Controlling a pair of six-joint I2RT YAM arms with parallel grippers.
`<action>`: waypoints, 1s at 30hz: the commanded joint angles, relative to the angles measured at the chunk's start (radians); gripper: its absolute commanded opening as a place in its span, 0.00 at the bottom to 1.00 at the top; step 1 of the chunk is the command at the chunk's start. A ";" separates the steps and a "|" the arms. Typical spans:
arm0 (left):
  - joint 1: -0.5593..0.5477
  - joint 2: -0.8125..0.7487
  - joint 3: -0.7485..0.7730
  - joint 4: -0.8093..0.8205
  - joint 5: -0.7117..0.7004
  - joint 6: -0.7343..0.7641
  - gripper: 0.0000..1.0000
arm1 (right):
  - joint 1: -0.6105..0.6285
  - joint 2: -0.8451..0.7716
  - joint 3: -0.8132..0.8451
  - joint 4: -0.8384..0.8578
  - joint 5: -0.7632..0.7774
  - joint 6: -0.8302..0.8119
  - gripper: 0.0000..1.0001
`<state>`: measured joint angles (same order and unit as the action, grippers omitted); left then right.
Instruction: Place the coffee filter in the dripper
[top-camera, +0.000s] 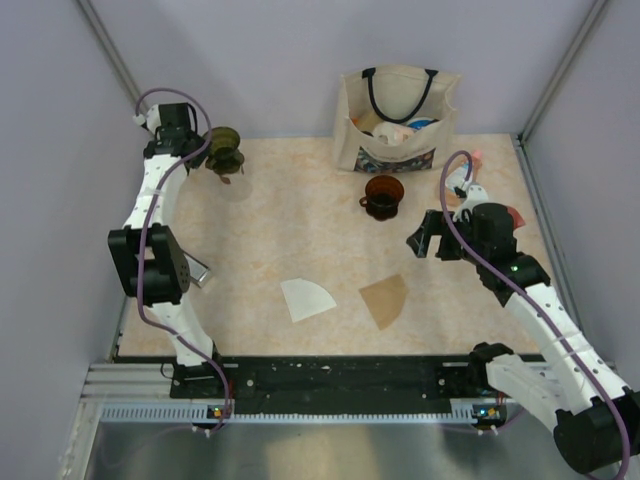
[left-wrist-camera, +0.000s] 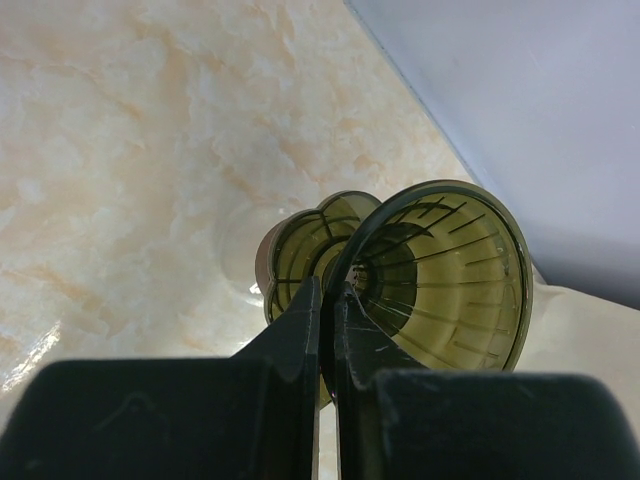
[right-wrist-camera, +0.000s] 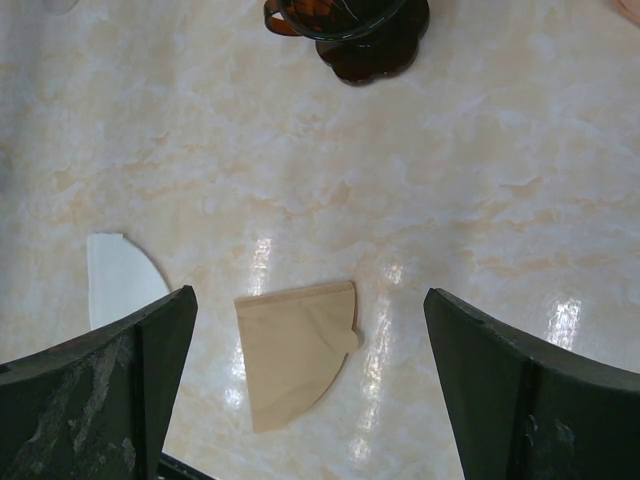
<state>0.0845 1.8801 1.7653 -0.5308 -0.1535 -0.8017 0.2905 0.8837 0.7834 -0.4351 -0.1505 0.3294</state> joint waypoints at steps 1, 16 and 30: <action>0.004 -0.033 -0.003 -0.001 -0.017 0.027 0.00 | -0.001 -0.031 0.008 0.022 0.008 -0.004 0.97; 0.004 -0.052 0.049 -0.067 -0.012 0.035 0.11 | -0.001 -0.038 0.013 0.024 0.016 -0.001 0.97; 0.003 -0.079 0.071 -0.080 -0.040 0.056 0.61 | 0.001 -0.038 0.013 0.019 0.022 -0.001 0.97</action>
<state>0.0845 1.8671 1.7855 -0.6151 -0.1791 -0.7639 0.2905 0.8642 0.7834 -0.4355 -0.1425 0.3313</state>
